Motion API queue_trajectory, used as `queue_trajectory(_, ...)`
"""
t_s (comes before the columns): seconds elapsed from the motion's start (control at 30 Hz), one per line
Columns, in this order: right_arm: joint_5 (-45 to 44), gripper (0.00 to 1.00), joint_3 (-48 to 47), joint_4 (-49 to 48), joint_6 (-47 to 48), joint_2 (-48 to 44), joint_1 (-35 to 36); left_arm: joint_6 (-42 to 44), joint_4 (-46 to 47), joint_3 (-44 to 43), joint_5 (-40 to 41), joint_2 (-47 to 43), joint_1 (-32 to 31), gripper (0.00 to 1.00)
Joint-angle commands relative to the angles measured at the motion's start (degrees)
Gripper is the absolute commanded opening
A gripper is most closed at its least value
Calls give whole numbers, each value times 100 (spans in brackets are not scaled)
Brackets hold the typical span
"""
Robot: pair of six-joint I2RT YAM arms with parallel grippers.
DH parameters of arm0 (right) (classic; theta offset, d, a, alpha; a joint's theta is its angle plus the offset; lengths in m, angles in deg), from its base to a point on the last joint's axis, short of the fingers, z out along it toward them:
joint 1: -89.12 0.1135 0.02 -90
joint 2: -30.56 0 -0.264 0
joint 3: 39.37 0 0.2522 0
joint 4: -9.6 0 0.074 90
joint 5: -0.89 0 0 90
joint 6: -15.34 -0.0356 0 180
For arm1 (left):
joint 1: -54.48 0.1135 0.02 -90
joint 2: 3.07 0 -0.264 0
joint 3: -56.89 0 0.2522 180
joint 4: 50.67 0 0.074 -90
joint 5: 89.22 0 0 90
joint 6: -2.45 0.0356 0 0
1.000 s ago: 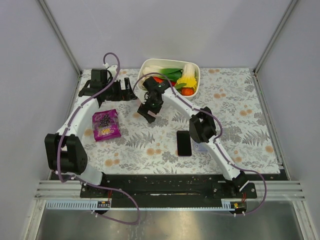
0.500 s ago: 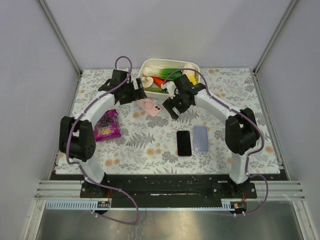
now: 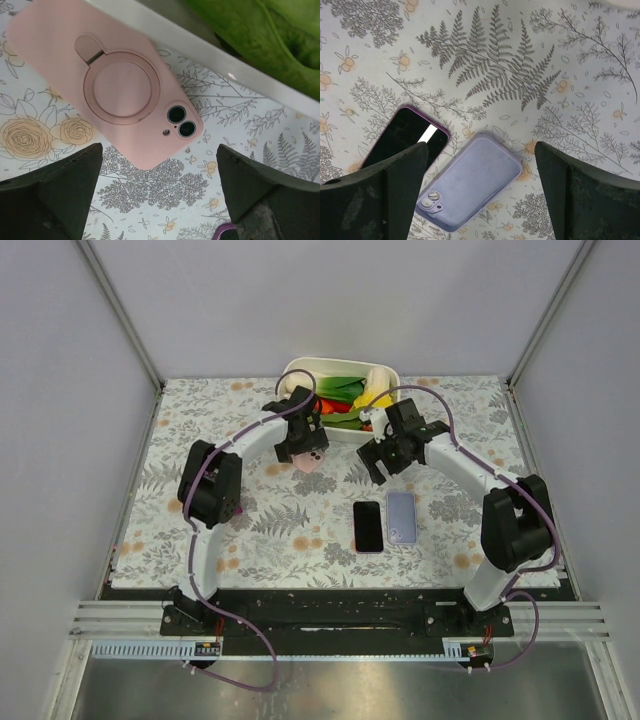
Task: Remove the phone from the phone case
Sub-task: Pick up the phone at the center of the board.
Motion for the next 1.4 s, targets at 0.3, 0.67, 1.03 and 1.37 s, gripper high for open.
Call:
queue_trajectory(0.3, 944, 97, 258, -102, -328, -652, -251, -1326, -1173, -712, 723, 597, -108, 99)
queue_trajectory(0.67, 1358, 96, 205, 30, -461, -617, -260, -1220, -1657, -1917, 354, 1424, -134, 99)
queue_trajectory(1.03, 1789, 96, 214, 101, -610, -564, -313, -1352, -1613, -1768, -102, 1354, -178, 99)
queue_trajectory(1.37, 1956, 95, 214, 110, -610, -415, -330, -1167, -789, -1417, -340, 951, -266, 99)
